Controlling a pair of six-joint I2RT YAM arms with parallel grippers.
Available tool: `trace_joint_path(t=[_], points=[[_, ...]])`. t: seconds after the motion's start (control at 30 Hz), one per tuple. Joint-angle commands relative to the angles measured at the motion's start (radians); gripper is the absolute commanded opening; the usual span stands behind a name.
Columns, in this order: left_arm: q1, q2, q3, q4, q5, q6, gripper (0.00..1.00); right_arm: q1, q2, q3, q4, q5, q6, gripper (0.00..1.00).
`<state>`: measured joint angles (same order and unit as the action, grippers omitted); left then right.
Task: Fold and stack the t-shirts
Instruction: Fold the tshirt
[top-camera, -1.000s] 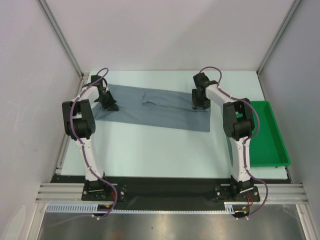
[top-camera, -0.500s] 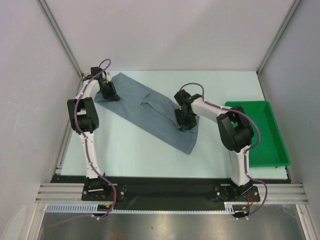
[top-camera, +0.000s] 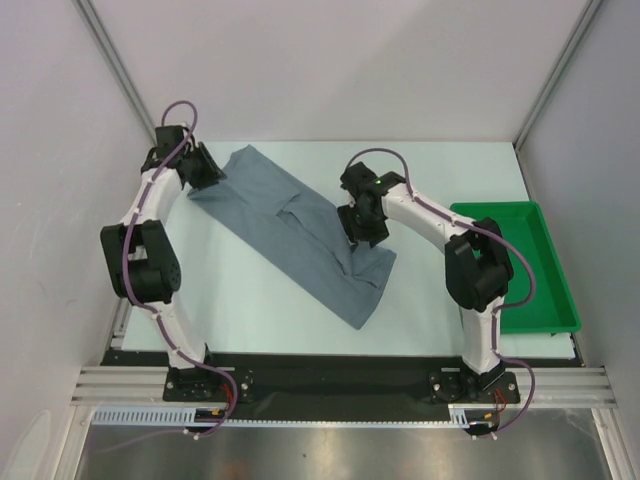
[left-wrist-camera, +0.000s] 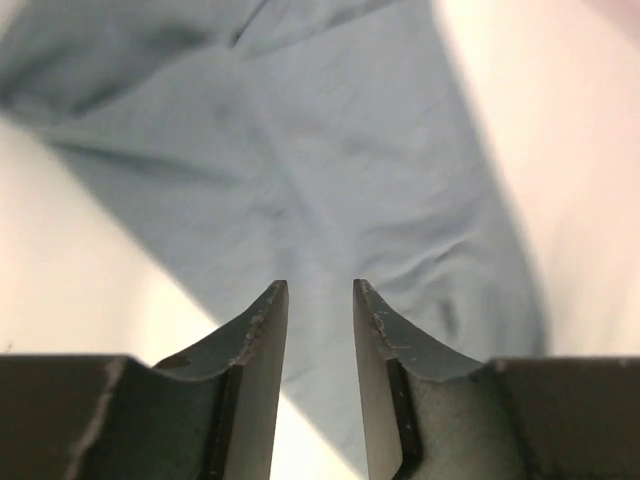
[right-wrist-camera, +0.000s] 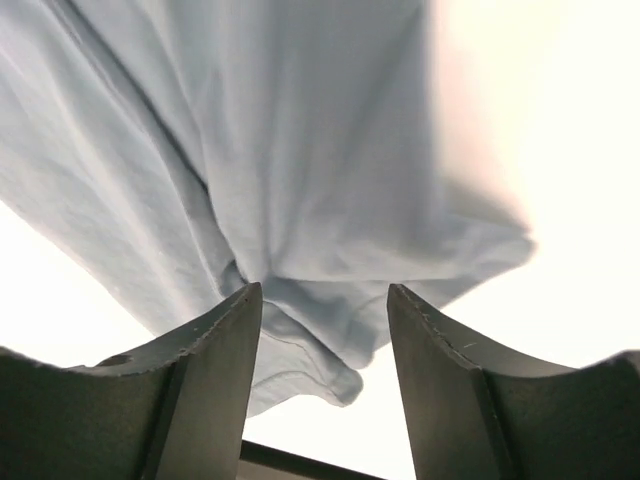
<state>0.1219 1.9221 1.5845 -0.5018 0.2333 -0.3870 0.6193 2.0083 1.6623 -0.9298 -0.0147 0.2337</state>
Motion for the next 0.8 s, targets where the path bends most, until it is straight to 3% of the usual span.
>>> trace_joint_path(t=[0.0,0.27,0.47,0.57,0.77], points=[[-0.008,0.020,0.064,0.117,0.043,-0.116,0.36,-0.045,-0.054,0.044,-0.012,0.058,-0.030,0.60],[-0.057,0.198,0.192,0.085,0.020,-0.285,0.30,-0.144,-0.011,0.051,0.019,0.036,-0.077,0.63],[-0.102,0.256,0.181,0.103,-0.038,-0.326,0.21,-0.156,-0.023,0.004,0.052,-0.011,-0.082,0.53],[-0.142,0.210,0.085,0.212,-0.054,-0.305,0.26,-0.138,-0.051,-0.041,0.072,-0.013,-0.082,0.49],[-0.148,0.252,0.109,0.192,-0.035,-0.306,0.27,-0.135,-0.095,-0.140,0.094,0.042,-0.050,0.39]])
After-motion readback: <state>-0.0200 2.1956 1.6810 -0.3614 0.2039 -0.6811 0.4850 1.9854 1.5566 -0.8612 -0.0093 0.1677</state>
